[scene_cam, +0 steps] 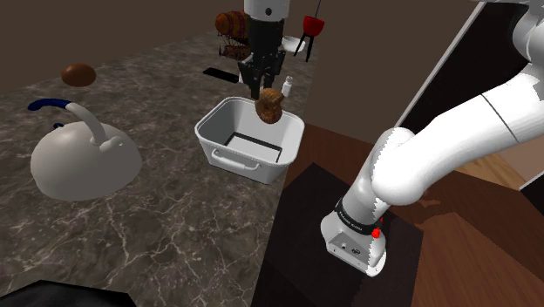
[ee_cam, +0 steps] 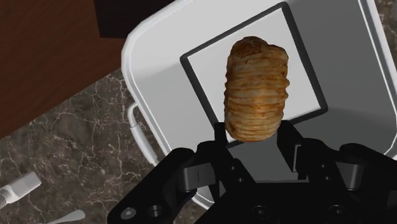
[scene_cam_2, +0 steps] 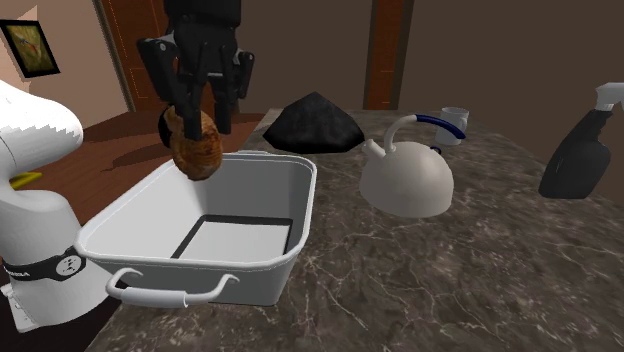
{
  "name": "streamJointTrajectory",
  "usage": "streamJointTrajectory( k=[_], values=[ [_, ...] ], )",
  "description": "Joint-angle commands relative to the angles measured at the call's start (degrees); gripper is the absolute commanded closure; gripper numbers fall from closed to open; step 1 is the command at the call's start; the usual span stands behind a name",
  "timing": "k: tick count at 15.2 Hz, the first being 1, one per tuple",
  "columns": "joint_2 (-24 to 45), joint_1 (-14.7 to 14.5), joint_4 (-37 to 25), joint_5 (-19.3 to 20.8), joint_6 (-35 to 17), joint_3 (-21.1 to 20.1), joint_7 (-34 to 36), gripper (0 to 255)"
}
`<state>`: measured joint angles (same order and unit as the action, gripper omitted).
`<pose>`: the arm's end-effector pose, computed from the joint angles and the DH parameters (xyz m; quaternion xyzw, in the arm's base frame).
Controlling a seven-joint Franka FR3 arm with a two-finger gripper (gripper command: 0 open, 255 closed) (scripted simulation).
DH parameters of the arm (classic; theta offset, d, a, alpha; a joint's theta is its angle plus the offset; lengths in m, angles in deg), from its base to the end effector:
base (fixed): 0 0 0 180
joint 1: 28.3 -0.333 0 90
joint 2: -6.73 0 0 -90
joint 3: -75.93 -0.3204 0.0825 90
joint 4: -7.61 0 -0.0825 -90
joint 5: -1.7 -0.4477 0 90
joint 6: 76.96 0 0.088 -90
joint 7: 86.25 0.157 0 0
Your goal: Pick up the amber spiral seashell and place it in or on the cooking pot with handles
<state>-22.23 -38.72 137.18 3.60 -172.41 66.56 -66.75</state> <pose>0.4210 0.1495 0.4851 0.9973 -0.0071 -0.0270 0.0684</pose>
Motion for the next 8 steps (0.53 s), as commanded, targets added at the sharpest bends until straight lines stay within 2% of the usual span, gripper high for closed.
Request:
streamJointTrajectory(
  k=[1,6,8],
  values=[
    [0.0,-0.04,1.51,-0.04,-1.54,-0.07,0.15,255],
    [0.18,-0.12,5.03,-0.09,-5.22,-0.23,0.48,255],
    [0.18,-0.12,5.03,-0.09,-5.22,-0.23,0.48,255]
  ],
)
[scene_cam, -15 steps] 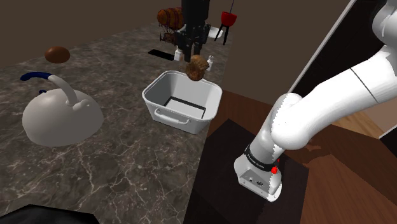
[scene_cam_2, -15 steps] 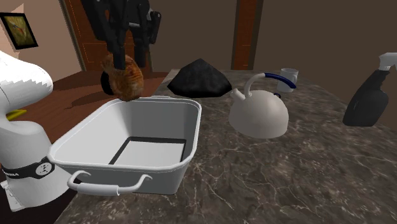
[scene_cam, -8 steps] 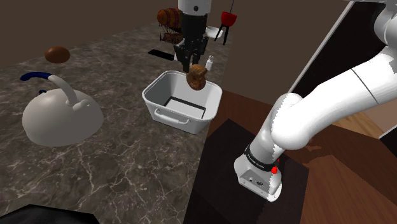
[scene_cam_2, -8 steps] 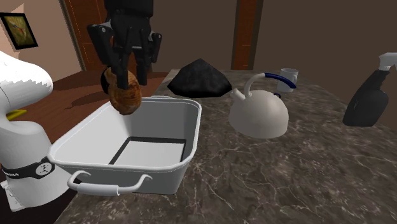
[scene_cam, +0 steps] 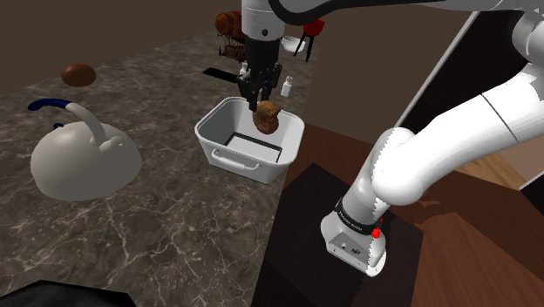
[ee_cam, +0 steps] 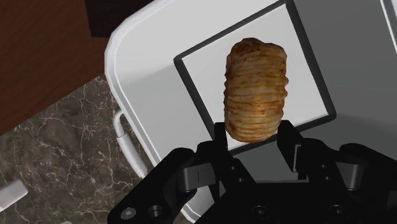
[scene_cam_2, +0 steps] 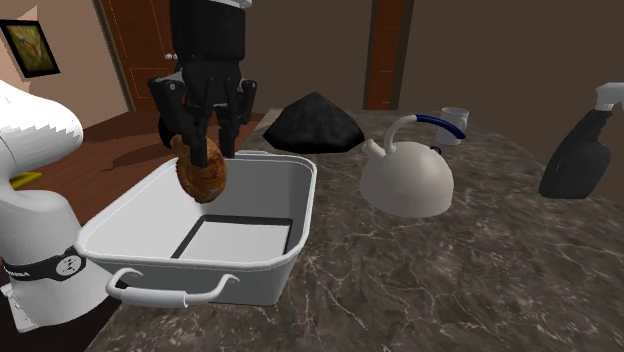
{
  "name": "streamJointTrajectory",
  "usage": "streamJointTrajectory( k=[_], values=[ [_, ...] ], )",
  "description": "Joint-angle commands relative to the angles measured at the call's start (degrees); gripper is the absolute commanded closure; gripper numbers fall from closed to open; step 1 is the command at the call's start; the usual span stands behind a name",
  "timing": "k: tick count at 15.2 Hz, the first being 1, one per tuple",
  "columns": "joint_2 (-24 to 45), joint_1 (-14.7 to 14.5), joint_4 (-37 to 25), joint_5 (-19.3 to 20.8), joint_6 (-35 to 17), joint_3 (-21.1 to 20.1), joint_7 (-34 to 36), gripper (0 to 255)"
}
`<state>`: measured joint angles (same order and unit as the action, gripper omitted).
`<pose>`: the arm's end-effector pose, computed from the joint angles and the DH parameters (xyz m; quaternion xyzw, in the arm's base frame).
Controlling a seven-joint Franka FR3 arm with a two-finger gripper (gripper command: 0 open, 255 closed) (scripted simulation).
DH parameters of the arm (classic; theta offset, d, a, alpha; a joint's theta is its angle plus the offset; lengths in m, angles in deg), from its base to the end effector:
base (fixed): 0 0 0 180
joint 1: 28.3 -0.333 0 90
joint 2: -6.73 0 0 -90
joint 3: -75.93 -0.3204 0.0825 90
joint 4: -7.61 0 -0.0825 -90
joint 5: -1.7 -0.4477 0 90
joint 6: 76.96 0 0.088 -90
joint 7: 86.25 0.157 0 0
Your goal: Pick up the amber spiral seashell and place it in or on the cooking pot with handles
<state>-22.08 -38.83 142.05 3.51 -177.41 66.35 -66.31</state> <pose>0.4198 0.1490 0.4454 0.9973 -0.0070 -0.0270 0.0683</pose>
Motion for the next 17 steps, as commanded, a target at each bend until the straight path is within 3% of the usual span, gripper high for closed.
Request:
streamJointTrajectory(
  k=[1,6,7,12,17],
  values=[
    [0.03,-0.01,0.16,-0.01,-0.22,-0.03,0.04,255],
    [0.03,-0.01,0.16,-0.01,-0.22,-0.03,0.04,255],
    [0.02,-0.01,0.16,-0.01,-0.22,-0.03,0.04,0],
    [0.03,-0.01,0.16,-0.01,-0.22,-0.03,0.04,0],
    [0.83,-0.01,-7.74,-0.05,6.9,-0.26,0.09,0]
  ],
)
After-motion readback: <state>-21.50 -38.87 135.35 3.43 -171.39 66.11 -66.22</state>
